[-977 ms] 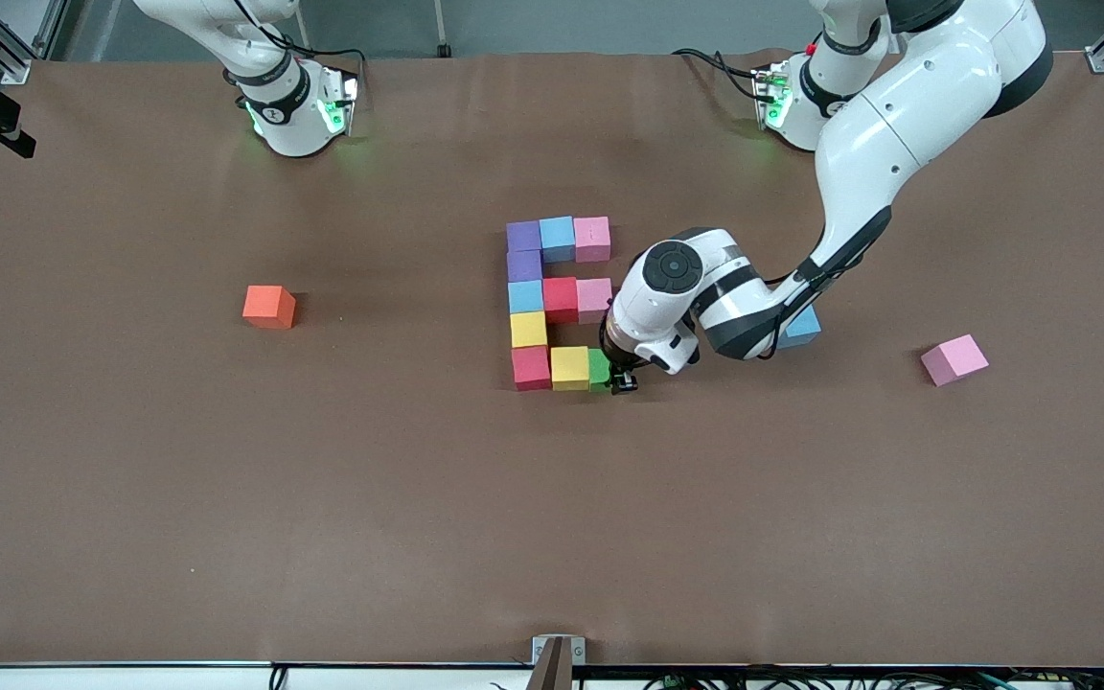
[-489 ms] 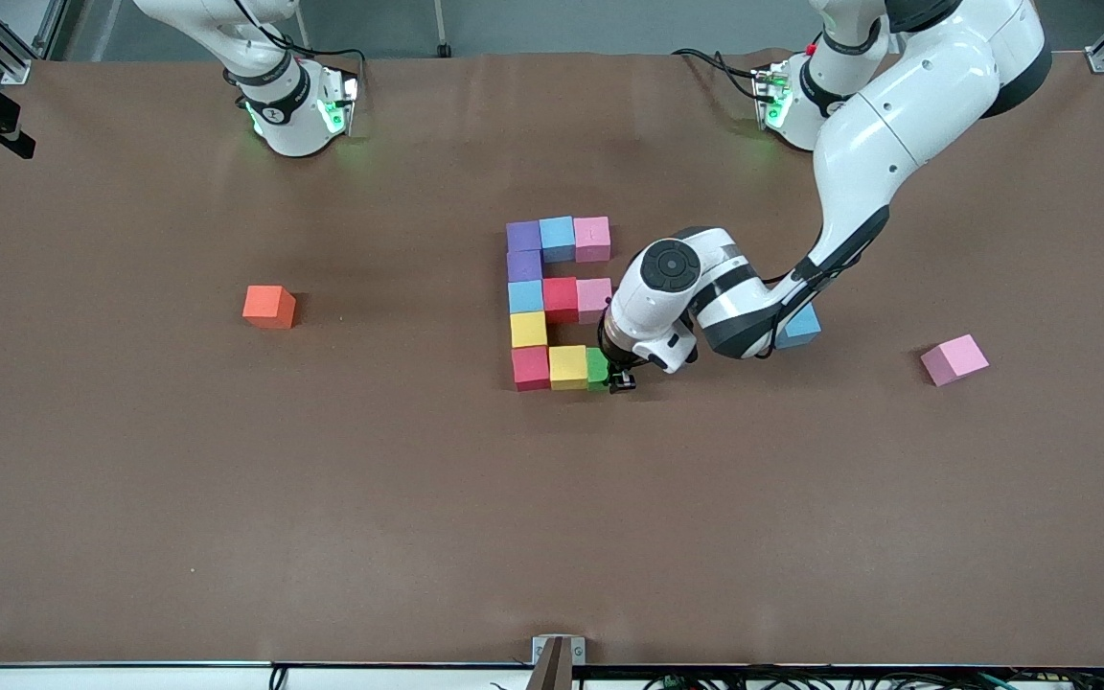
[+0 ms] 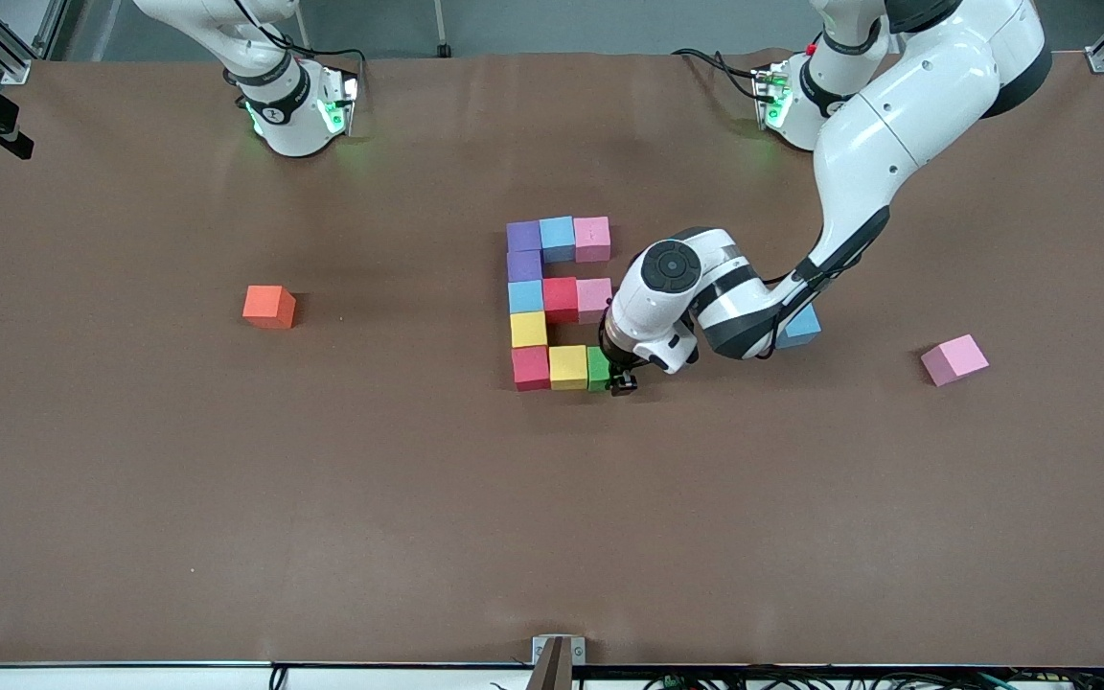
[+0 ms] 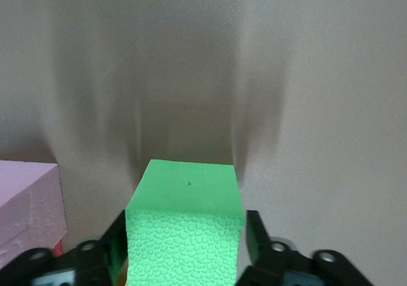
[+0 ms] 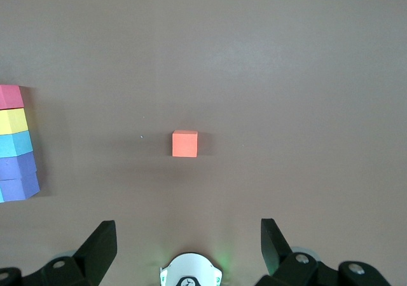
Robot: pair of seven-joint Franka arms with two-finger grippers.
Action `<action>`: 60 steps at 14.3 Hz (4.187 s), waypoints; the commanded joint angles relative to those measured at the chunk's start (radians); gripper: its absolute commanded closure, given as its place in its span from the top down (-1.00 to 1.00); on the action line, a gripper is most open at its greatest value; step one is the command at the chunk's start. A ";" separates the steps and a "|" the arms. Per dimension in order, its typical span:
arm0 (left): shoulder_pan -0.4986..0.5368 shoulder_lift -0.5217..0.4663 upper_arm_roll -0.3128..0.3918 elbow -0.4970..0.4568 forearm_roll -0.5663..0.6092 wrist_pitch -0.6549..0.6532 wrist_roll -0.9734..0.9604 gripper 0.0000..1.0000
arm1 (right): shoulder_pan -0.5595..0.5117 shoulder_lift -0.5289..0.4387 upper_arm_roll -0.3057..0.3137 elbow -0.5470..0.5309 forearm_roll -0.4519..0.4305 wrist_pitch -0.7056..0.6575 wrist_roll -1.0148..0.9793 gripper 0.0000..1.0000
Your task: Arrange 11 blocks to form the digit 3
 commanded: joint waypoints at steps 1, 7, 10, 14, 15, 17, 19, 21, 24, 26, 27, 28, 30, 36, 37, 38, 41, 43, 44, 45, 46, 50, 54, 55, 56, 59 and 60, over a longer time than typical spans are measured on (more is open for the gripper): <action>-0.018 -0.024 0.010 -0.003 0.055 -0.008 -0.193 1.00 | -0.007 -0.010 0.009 -0.010 -0.019 0.006 -0.010 1.00; 0.016 -0.073 -0.067 0.037 0.053 -0.129 -0.175 1.00 | -0.006 -0.010 0.009 -0.007 -0.017 0.021 -0.008 1.00; 0.019 -0.136 -0.082 0.050 0.053 -0.187 -0.091 1.00 | -0.009 -0.008 0.009 0.000 -0.014 0.010 0.001 1.00; 0.025 -0.187 -0.089 0.111 0.050 -0.297 0.148 1.00 | -0.010 -0.002 0.006 0.020 -0.002 0.012 -0.005 1.00; 0.028 -0.187 -0.089 0.144 0.050 -0.342 0.234 1.00 | -0.010 -0.004 0.006 0.022 -0.004 0.012 -0.005 1.00; 0.030 -0.187 -0.089 0.198 0.047 -0.437 0.421 1.00 | -0.010 -0.004 0.006 0.022 -0.004 0.009 -0.005 1.00; 0.032 -0.187 -0.087 0.238 0.047 -0.532 0.610 1.00 | -0.006 -0.004 0.009 0.039 -0.005 0.001 -0.002 1.00; 0.041 -0.187 -0.086 0.286 0.050 -0.621 0.771 1.00 | -0.009 -0.005 0.009 0.046 -0.010 -0.020 -0.002 1.00; 0.099 -0.221 -0.087 0.297 0.050 -0.687 0.983 1.00 | -0.012 -0.007 0.004 0.050 -0.007 -0.051 0.000 1.00; 0.139 -0.273 -0.087 0.295 0.032 -0.709 1.125 1.00 | -0.010 -0.007 0.006 0.050 -0.005 -0.066 0.000 1.00; 0.136 -0.318 -0.070 0.294 0.001 -0.712 1.223 1.00 | -0.012 -0.007 0.006 0.050 -0.004 -0.063 0.001 1.00; 0.121 -0.363 -0.029 0.289 -0.045 -0.720 1.324 1.00 | -0.012 -0.007 0.005 0.050 -0.004 -0.059 0.000 1.00; 0.082 -0.475 0.080 0.284 -0.185 -0.767 1.557 1.00 | -0.010 -0.007 0.008 0.050 -0.005 -0.050 0.001 1.00; 0.010 -0.797 0.449 0.163 -0.551 -0.799 2.249 1.00 | -0.009 -0.007 0.009 0.050 0.000 -0.047 0.015 1.00; 0.003 -0.823 0.494 0.163 -0.554 -0.831 2.372 1.00 | -0.009 -0.007 0.009 0.050 0.000 -0.047 0.017 1.00; -0.002 -0.845 0.529 0.165 -0.556 -0.853 2.466 1.00 | -0.010 -0.007 0.008 0.050 0.000 -0.043 0.017 1.00; -0.008 -0.886 0.588 0.169 -0.556 -0.910 2.629 1.00 | -0.010 -0.007 0.008 0.050 0.000 -0.045 0.017 1.00; -0.062 -0.905 0.687 0.171 -0.615 -0.911 2.712 1.00 | -0.010 -0.007 0.008 0.050 0.000 -0.045 0.017 1.00; -0.060 -0.908 0.710 0.169 -0.658 -0.911 2.738 1.00 | -0.009 -0.007 0.008 0.050 0.000 -0.045 0.017 1.00; -0.060 -0.917 0.721 0.168 -0.681 -0.914 2.744 1.00 | -0.009 -0.007 0.008 0.050 0.000 -0.045 0.017 1.00; -0.059 -0.920 0.720 0.168 -0.683 -0.927 2.740 1.00 | -0.009 -0.007 0.009 0.050 0.000 -0.045 0.017 1.00; -0.070 -0.926 0.709 0.174 -0.683 -0.940 2.729 1.00 | -0.009 -0.007 0.009 0.050 0.000 -0.047 0.015 1.00; -0.065 -0.936 0.654 0.169 -0.682 -0.940 2.695 1.00 | -0.009 -0.007 0.008 0.050 0.000 -0.047 0.015 1.00; -0.065 -0.939 0.645 0.162 -0.683 -0.947 2.685 1.00 | -0.009 -0.007 0.008 0.050 0.000 -0.047 0.015 1.00; -0.065 -0.948 0.637 0.152 -0.683 -0.960 2.675 1.00 | -0.007 -0.007 0.009 0.050 0.000 -0.047 0.015 1.00; -0.027 -0.945 0.651 0.158 -0.683 -0.962 2.711 1.00 | -0.007 -0.007 0.009 0.050 0.000 -0.047 0.015 1.00; -0.015 -0.948 0.651 0.159 -0.685 -0.963 2.717 1.00 | -0.007 -0.007 0.009 0.048 0.000 -0.047 0.015 1.00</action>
